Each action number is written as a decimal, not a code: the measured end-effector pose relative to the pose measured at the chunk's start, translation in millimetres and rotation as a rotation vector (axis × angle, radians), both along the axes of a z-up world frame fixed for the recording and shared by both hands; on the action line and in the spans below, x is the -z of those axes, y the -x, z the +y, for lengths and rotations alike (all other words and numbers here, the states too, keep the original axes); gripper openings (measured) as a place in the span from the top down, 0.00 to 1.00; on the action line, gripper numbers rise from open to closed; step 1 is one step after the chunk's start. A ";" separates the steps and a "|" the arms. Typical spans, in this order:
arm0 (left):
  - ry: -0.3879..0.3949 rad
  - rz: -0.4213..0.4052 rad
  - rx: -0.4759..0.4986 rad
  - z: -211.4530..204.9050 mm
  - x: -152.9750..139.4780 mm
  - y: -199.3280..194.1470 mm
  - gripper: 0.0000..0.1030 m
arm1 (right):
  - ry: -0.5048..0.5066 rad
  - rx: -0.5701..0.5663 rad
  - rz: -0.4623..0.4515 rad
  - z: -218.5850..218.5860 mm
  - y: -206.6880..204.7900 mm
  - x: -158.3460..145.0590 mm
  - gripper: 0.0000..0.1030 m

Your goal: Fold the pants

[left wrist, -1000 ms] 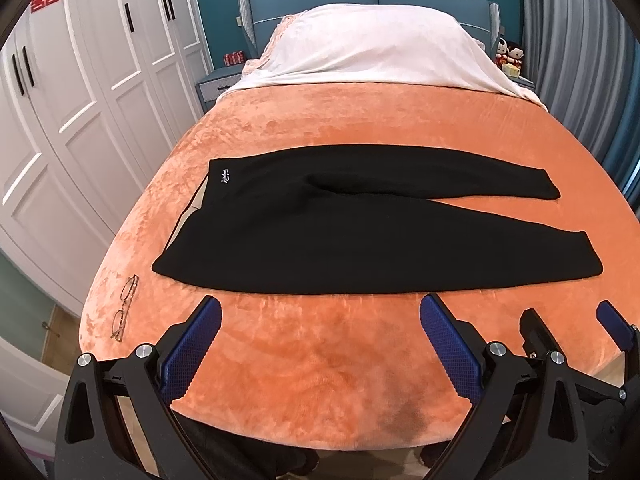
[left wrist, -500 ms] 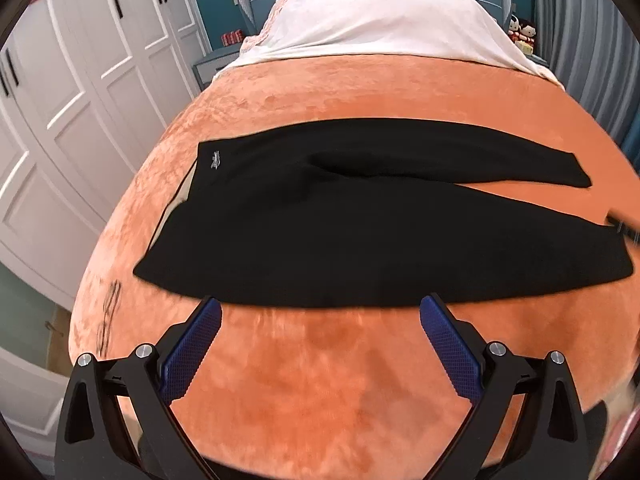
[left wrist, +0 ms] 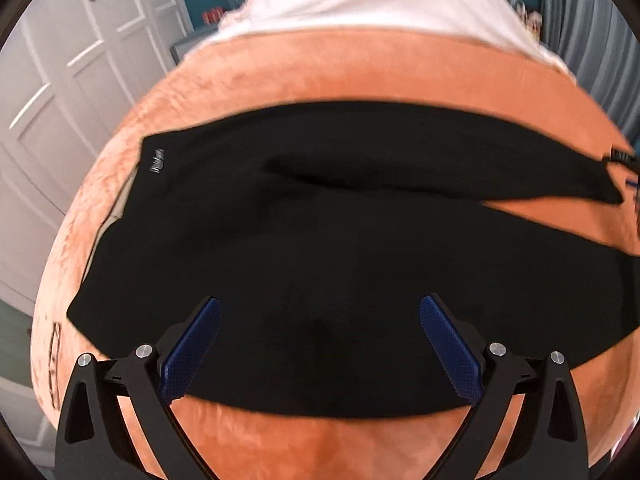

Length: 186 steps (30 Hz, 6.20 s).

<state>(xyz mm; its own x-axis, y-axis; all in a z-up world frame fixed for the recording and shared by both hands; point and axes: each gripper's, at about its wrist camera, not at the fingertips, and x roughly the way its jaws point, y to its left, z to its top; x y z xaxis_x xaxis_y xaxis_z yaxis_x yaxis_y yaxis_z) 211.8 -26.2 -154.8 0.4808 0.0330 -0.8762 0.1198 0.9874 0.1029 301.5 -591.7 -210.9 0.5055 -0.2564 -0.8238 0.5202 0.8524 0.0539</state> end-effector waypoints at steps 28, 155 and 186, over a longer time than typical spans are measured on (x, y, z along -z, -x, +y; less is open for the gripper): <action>0.049 0.133 -0.459 257.9 68.1 -309.1 0.45 | -0.071 0.024 0.007 15.8 -30.1 21.7 0.82; 0.034 0.256 -0.268 242.2 6.2 -45.8 0.38 | -0.367 0.220 -0.083 78.6 282.1 -10.6 0.42; 0.061 0.177 -0.060 69.5 0.9 66.0 0.30 | -0.146 0.175 -0.007 47.7 271.6 -21.2 0.69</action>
